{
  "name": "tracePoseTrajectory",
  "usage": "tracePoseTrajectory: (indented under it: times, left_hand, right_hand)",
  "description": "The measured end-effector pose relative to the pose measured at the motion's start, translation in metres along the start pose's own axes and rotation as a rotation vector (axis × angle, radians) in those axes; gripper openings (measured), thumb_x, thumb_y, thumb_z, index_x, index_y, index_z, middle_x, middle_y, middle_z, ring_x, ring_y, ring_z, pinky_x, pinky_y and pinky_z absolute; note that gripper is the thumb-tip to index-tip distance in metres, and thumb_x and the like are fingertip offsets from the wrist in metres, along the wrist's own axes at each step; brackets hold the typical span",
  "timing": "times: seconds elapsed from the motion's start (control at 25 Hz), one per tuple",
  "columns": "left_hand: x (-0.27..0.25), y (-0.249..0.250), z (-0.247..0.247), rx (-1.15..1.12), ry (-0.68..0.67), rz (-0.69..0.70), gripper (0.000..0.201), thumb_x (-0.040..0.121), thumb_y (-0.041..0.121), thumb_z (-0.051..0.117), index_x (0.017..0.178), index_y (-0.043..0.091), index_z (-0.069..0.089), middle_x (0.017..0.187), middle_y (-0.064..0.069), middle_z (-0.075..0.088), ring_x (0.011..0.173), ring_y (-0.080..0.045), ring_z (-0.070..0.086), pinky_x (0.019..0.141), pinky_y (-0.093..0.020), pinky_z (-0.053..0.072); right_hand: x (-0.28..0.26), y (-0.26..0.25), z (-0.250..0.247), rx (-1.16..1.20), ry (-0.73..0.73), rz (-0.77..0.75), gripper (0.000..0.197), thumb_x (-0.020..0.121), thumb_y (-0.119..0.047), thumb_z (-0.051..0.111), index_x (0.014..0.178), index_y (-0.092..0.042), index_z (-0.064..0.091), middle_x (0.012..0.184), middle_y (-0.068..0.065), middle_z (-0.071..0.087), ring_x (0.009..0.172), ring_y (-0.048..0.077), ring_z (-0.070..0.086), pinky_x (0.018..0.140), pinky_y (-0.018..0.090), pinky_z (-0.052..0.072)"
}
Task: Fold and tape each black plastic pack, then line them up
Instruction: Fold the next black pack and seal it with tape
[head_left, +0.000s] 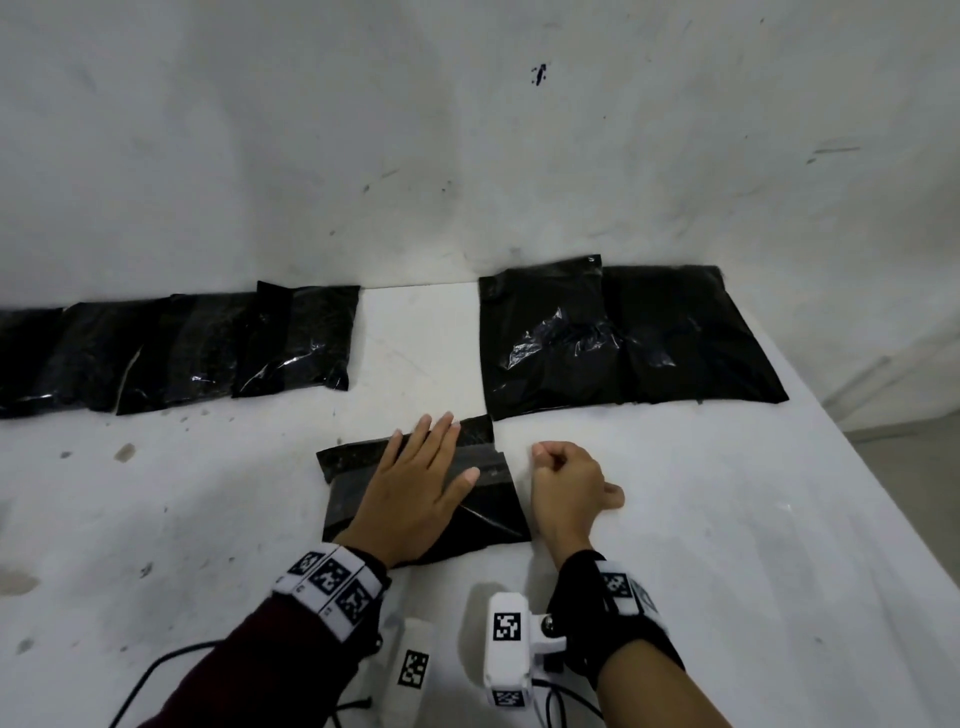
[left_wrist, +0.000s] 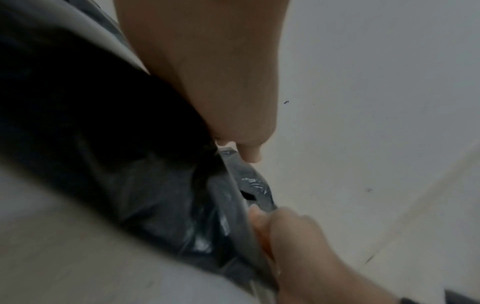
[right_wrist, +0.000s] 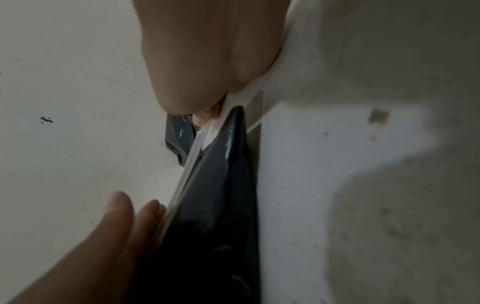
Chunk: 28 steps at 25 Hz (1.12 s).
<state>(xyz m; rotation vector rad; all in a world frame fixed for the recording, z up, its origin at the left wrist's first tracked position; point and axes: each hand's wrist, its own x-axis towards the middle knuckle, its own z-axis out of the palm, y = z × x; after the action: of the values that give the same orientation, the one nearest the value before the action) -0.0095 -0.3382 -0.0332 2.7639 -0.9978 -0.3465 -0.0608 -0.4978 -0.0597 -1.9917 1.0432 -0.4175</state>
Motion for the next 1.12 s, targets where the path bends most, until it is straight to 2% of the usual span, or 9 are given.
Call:
tracePoseTrajectory:
  times: [0.08,0.16,0.32,0.48,0.6,0.68,0.8,1.0,1.12]
  left_hand:
    - [0.014,0.003,-0.011,-0.076,0.026,-0.078,0.089,0.08,0.073,-0.001,0.148,0.019,0.014,0.155,0.002,0.02,0.141,-0.014,0.018,0.115,-0.038,0.001]
    - [0.034,0.003,-0.021,-0.128,-0.013,-0.137,0.065,0.092,0.055,0.033,0.144,0.016,0.027,0.144,-0.002,0.04,0.131,-0.019,0.036,0.111,-0.039,0.017]
    - [0.072,0.001,-0.036,-0.432,-0.209,-0.244,0.04,0.081,0.032,0.068,0.114,0.01,0.059,0.113,-0.006,0.062,0.102,-0.019,0.056,0.09,-0.029,0.043]
    - [0.084,-0.002,-0.045,-0.647,-0.38,-0.265,0.012,0.08,0.024,0.071,0.079,0.012,0.069,0.077,-0.003,0.064,0.074,-0.016,0.058,0.071,-0.025,0.045]
    - [0.083,-0.005,-0.051,-0.819,-0.448,-0.248,0.006,0.082,0.018,0.068,0.085,0.013,0.068,0.08,-0.005,0.064,0.074,-0.016,0.059,0.069,-0.022,0.046]
    - [0.08,-0.006,-0.052,-0.936,-0.479,-0.244,0.008,0.084,0.014,0.066,0.092,0.012,0.067,0.088,-0.01,0.064,0.08,-0.022,0.059,0.078,-0.03,0.047]
    - [0.074,-0.008,-0.054,-1.051,-0.498,-0.179,0.016,0.084,0.01,0.065,0.099,0.007,0.068,0.097,-0.017,0.066,0.087,-0.027,0.061,0.089,-0.037,0.048]
    - [0.063,-0.013,-0.062,-1.232,-0.513,-0.024,0.028,0.074,0.011,0.066,0.101,0.006,0.067,0.096,-0.013,0.067,0.082,-0.02,0.064,0.078,-0.026,0.053]
    - [0.056,-0.015,-0.068,-1.253,-0.5,0.04,0.033,0.074,0.011,0.063,0.106,0.003,0.063,0.097,-0.012,0.066,0.084,-0.018,0.064,0.079,-0.025,0.052]
  right_hand:
    - [0.0,-0.001,-0.001,0.013,-0.003,0.019,0.017,0.087,-0.017,0.057,0.073,-0.027,0.058,0.077,-0.013,0.058,0.084,0.012,0.052,0.072,0.029,0.01]
    - [-0.001,-0.003,-0.003,0.014,-0.01,0.029,0.016,0.088,-0.018,0.057,0.074,-0.027,0.059,0.077,-0.013,0.058,0.083,0.011,0.051,0.071,0.029,0.01]
    - [0.0,-0.002,-0.007,0.063,-0.03,0.05,0.013,0.088,-0.019,0.057,0.078,-0.026,0.061,0.08,-0.012,0.061,0.081,0.008,0.051,0.069,0.027,0.009]
    - [0.001,-0.003,-0.011,0.125,-0.057,0.092,0.013,0.089,-0.018,0.057,0.077,-0.024,0.062,0.079,-0.011,0.061,0.08,0.008,0.049,0.076,0.027,0.013]
    - [0.004,-0.004,-0.016,0.214,-0.083,0.141,0.015,0.088,-0.019,0.058,0.075,-0.025,0.063,0.072,-0.014,0.06,0.082,0.009,0.049,0.096,0.035,0.025]
    - [0.005,-0.006,-0.02,0.239,-0.108,0.172,0.016,0.088,-0.021,0.059,0.073,-0.026,0.065,0.071,-0.016,0.06,0.085,0.009,0.049,0.099,0.036,0.026]
    - [0.005,-0.006,-0.023,0.271,-0.159,0.187,0.017,0.086,-0.024,0.063,0.07,-0.025,0.067,0.074,-0.015,0.065,0.092,0.012,0.051,0.097,0.035,0.027]
    - [-0.001,-0.011,-0.026,0.566,-0.352,0.189,0.014,0.085,-0.009,0.065,0.073,-0.009,0.072,0.071,0.0,0.068,0.077,0.016,0.061,0.073,0.024,0.047]
    - [-0.009,-0.022,-0.027,0.703,-0.515,0.216,0.012,0.084,-0.002,0.062,0.078,0.002,0.071,0.073,0.013,0.068,0.072,0.024,0.063,0.07,0.031,0.053]
